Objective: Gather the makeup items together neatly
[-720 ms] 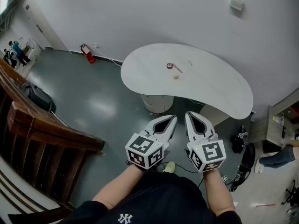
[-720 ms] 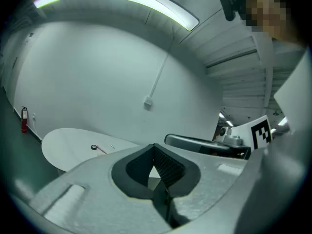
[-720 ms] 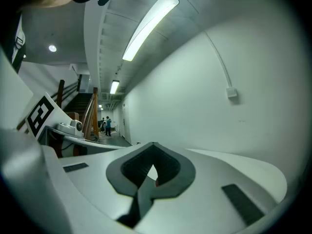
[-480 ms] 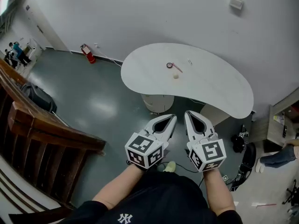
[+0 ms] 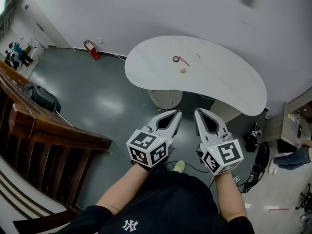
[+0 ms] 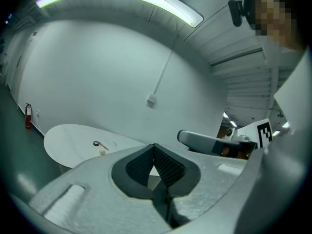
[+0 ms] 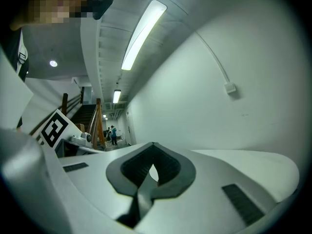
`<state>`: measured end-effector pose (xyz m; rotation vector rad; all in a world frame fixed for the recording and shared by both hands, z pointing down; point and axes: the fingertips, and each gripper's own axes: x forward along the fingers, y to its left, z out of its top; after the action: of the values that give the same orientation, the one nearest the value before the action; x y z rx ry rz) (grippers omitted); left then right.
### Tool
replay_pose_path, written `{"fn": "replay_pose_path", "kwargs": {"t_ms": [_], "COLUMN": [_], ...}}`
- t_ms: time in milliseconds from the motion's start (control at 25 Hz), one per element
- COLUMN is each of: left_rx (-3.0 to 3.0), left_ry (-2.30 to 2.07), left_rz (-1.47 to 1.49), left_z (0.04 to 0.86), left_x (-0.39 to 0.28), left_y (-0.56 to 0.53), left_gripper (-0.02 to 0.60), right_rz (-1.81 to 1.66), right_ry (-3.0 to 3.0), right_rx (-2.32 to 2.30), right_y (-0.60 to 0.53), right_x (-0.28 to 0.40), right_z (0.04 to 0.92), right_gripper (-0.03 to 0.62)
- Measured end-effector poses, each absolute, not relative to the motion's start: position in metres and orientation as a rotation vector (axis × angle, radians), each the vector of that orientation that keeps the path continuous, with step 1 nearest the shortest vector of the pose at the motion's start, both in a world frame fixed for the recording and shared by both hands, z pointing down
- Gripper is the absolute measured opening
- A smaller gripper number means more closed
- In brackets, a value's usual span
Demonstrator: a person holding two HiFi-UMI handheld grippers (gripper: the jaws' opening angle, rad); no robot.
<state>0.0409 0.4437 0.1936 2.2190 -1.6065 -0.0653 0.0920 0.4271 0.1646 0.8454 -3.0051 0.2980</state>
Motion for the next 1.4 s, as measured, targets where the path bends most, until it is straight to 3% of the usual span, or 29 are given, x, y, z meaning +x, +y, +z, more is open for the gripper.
{"fn": "replay_pose_path", "kwargs": {"t_ms": [680, 1400], "left_rx": [2.182, 2.173], "left_ry": [-1.505, -1.364], "left_rz": [-0.039, 0.006], "left_z": [0.224, 0.267], "left_x": [0.021, -0.092], "left_y": [0.379, 0.208], "left_gripper": [0.009, 0.009], "right_rz": [0.370, 0.417], "right_ry": [-2.953, -2.804], "right_rx": [0.863, 1.018], "right_y": [0.369, 0.206], "right_x": [0.065, -0.050], "right_z": [0.193, 0.232], "right_gripper": [0.012, 0.012]}}
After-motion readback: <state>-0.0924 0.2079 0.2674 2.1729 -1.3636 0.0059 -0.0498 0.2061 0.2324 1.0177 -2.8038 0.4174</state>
